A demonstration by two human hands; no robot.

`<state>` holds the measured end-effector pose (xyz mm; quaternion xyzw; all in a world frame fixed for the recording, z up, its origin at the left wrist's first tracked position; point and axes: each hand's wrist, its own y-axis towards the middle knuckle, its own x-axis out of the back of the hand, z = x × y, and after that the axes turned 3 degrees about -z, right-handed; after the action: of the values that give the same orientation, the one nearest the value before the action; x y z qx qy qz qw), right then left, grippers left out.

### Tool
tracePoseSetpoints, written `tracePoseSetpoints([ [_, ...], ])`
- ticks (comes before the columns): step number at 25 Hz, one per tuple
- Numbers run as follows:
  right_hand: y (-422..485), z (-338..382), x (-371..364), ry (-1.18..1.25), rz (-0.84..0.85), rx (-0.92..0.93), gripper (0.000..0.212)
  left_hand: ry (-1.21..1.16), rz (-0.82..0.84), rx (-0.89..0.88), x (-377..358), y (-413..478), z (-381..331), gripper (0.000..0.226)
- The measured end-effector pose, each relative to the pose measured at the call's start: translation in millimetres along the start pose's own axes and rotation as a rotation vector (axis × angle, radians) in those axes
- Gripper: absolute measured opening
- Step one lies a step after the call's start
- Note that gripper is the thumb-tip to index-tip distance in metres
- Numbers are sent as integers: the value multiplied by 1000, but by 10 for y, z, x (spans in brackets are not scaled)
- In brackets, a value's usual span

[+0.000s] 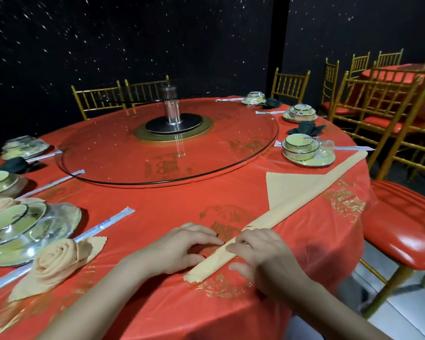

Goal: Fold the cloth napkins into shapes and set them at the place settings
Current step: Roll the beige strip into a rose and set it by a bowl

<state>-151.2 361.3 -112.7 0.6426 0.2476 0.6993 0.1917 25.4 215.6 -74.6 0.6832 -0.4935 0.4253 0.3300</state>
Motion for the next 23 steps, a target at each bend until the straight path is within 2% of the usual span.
tracePoseSetpoints([
  [3, -24, 164, -83, -16, 1, -4, 31, -173, -8, -18, -12, -8, 10, 45],
  [6, -58, 291, -98, -58, -14, -119, 41, -314, -53, -8, -40, -29, 10, 27],
  [10, -70, 440, -129, -55, -117, -299, 36, -457, -95, -46, -77, 86, 2, 12],
  [13, -49, 406, -174, 50, -206, -456, 38, -591, -105, 45, -61, 170, -47, 16],
  [16, -49, 345, -200, 145, -251, -432, 33, -627, -117, 61, -127, 246, -74, 19],
  [18, -49, 299, -202, 164, -277, -446, 22, -627, -103, 95, -157, 298, -122, 25],
  [20, -53, 263, -193, 174, -294, -480, 16, -541, -62, 155, -160, 359, -162, 28],
  [23, -92, 272, -180, 111, -269, -388, 15, -398, 14, 214, -99, 428, -219, 31],
])
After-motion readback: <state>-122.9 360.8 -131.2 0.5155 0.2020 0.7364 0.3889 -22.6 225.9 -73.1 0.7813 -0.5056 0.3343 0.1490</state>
